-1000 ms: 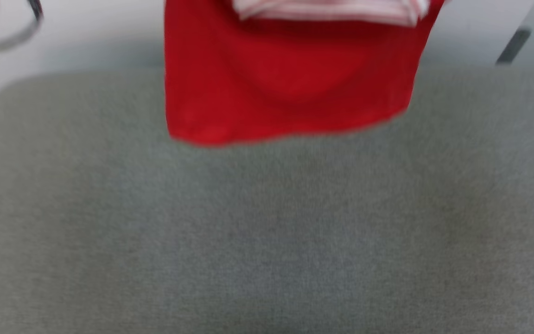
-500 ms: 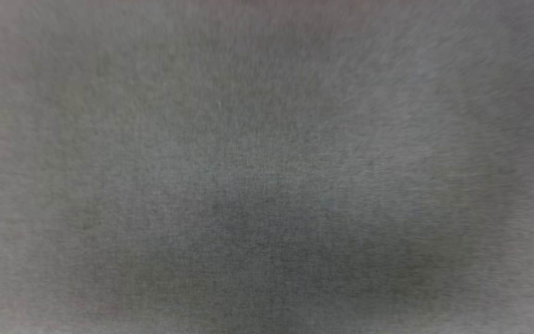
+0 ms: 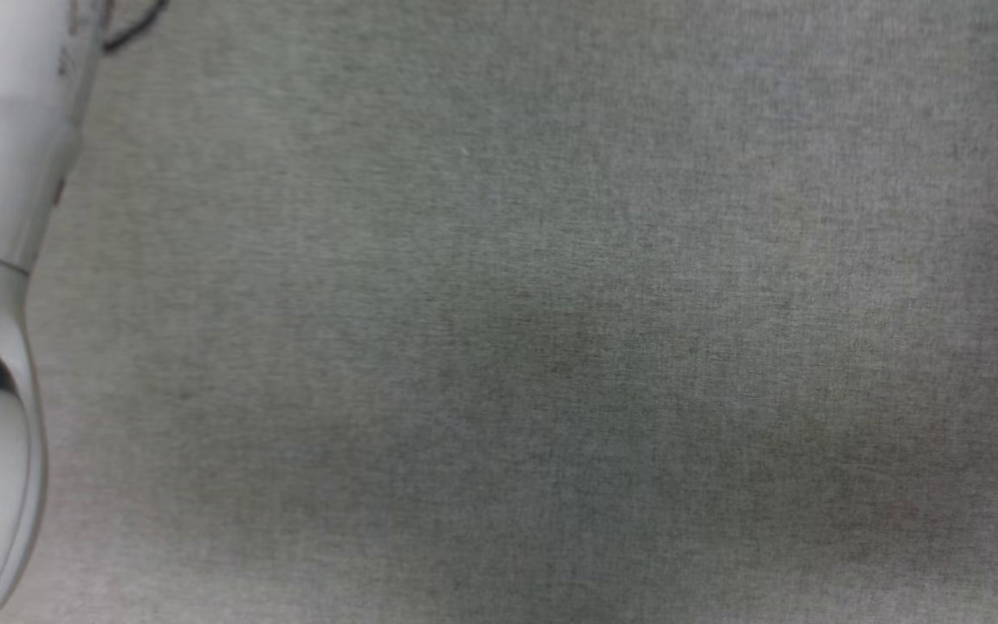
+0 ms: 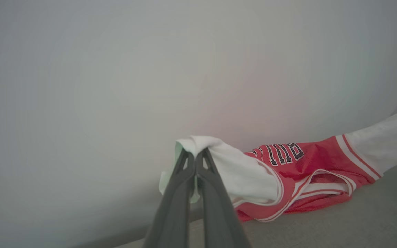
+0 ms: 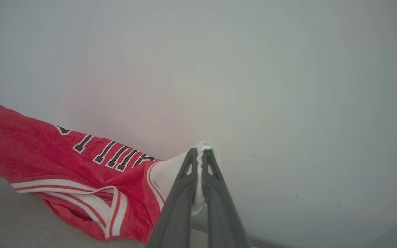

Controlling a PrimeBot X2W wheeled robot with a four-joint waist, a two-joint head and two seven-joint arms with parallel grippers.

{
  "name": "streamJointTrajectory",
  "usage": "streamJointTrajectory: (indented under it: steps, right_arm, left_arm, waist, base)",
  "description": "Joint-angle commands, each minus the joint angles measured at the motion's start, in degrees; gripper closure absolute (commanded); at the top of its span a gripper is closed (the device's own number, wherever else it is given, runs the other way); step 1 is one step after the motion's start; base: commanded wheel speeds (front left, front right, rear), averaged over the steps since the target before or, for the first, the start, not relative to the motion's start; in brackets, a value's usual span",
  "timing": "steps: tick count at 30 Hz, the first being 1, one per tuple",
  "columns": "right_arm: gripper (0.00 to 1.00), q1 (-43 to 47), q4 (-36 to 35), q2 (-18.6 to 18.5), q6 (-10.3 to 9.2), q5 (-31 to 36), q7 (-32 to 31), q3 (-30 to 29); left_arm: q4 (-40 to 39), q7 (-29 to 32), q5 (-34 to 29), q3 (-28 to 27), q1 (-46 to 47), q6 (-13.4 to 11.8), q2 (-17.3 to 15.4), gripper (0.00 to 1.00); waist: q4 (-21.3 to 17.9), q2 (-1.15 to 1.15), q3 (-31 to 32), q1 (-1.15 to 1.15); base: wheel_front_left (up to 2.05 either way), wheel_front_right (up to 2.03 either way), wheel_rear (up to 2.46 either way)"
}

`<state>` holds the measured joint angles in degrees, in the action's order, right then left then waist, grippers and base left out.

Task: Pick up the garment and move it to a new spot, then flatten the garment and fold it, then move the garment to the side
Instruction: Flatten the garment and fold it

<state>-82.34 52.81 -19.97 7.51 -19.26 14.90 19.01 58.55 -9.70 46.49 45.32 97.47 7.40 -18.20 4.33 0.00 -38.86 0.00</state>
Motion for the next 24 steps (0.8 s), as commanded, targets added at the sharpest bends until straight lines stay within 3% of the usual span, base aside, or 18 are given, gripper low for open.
streamJointTrajectory:
  steps: [1,5,12,22,24]
  right_arm:
    - [1.00,-0.2,0.4,-0.6,-0.04,-3.0,-0.2,0.6]
    - [1.00,2.1,-0.3,-2.3,-0.04,-13.0,-2.5,3.4]
    - [1.00,12.1,-7.3,-9.8,-0.03,-27.3,-7.4,6.4]
    - [1.00,40.0,-23.6,-20.1,-0.03,-41.5,-17.3,11.4]
    - [1.00,46.0,-26.6,-22.3,-0.03,-43.2,-18.4,11.6]
  left_arm:
    - [-0.2,0.8,1.4,0.3,-0.7,0.1,-0.3,1.00]
    - [-1.4,4.9,5.3,2.4,-4.3,0.1,-1.4,1.00]
    - [-8.1,9.0,11.0,6.9,-12.6,0.1,-5.9,1.00]
    - [-21.9,13.5,17.2,13.9,-33.6,0.0,-15.6,1.00]
    - [-25.3,13.7,18.6,14.4,-38.7,-1.1,-18.0,1.00]
  waist:
    - [1.1,0.00,3.1,0.00]
    - [1.5,0.00,7.0,0.00]
    - [1.4,0.00,15.7,0.00]
    - [0.0,0.00,28.4,0.00]
    - [-0.1,0.00,30.4,0.00]
  base:
    - [0.00,0.00,0.00]
    - [0.00,0.00,0.00]
    - [0.00,0.00,0.00]
    - [0.00,0.00,0.00]
    - [0.00,0.00,0.00]
